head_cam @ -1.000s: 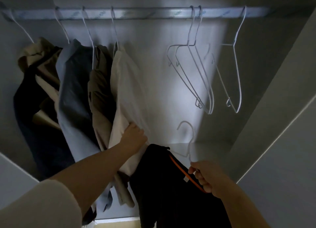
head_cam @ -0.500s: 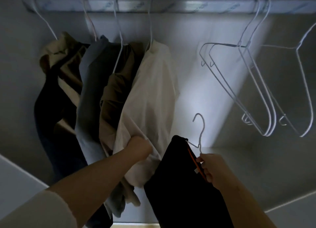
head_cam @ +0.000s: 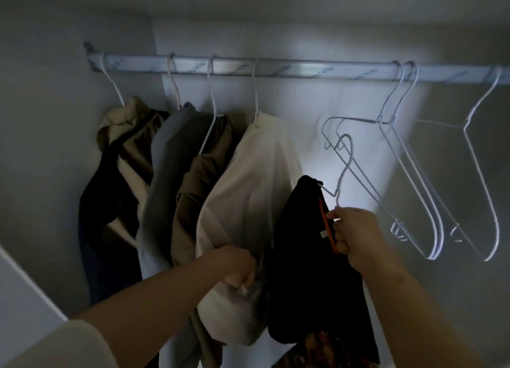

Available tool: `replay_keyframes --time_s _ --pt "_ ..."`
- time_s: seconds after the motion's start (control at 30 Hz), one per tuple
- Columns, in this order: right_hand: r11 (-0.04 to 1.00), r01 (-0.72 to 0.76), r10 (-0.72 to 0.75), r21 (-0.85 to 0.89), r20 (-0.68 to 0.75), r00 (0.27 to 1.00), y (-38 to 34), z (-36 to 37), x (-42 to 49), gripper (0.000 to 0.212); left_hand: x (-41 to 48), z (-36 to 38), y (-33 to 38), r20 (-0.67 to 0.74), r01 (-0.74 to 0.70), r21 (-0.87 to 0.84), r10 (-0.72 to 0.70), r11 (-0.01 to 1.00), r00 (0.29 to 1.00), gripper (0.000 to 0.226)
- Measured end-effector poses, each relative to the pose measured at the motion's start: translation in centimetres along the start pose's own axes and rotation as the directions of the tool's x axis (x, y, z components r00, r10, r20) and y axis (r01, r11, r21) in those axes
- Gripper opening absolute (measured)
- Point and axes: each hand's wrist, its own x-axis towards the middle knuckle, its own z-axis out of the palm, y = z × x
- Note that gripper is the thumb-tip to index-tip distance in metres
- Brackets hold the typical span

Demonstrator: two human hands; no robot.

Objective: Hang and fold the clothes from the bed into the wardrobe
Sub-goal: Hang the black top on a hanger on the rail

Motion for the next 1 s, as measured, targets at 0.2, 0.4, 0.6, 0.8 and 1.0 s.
replay_keyframes --time_s 0.2,0.4,0.6,0.8,1.0 --pt "0.987 0.12 -0.132 0.11 0.105 0.986 -6.6 0.1 -0.2 0.023 -0.3 -2.0 0.3 -0.087 -0.039 -0.193 0.023 0.98 0.996 0.025" --pt "0.964 0.153 -0.202 0.216 0.227 0.953 -12.0 0.7 0.5 0.028 -2.6 -8.7 0.3 -0.671 -0.055 -0.086 -0.017 0.995 0.742 0.025" --pt "0.973 0.131 -0.18 0.192 0.27 0.946 -15.6 1.6 1.7 0.032 -5.3 -13.7 -1.7 -0.993 0.223 -0.08 -0.096 0.972 0.064 0.02" --pt "0.992 0.105 -0.12 0.07 0.276 0.954 -15.5 4.2 4.6 0.035 -2.7 -14.1 -4.7 -0.746 -0.109 -0.621 -0.542 0.776 0.387 0.051" --pt "0.985 0.138 -0.109 -0.107 0.235 0.966 -12.2 6.7 7.1 0.033 -1.2 -13.2 -3.8 -0.65 -0.419 -0.753 -0.674 0.508 0.351 0.049"
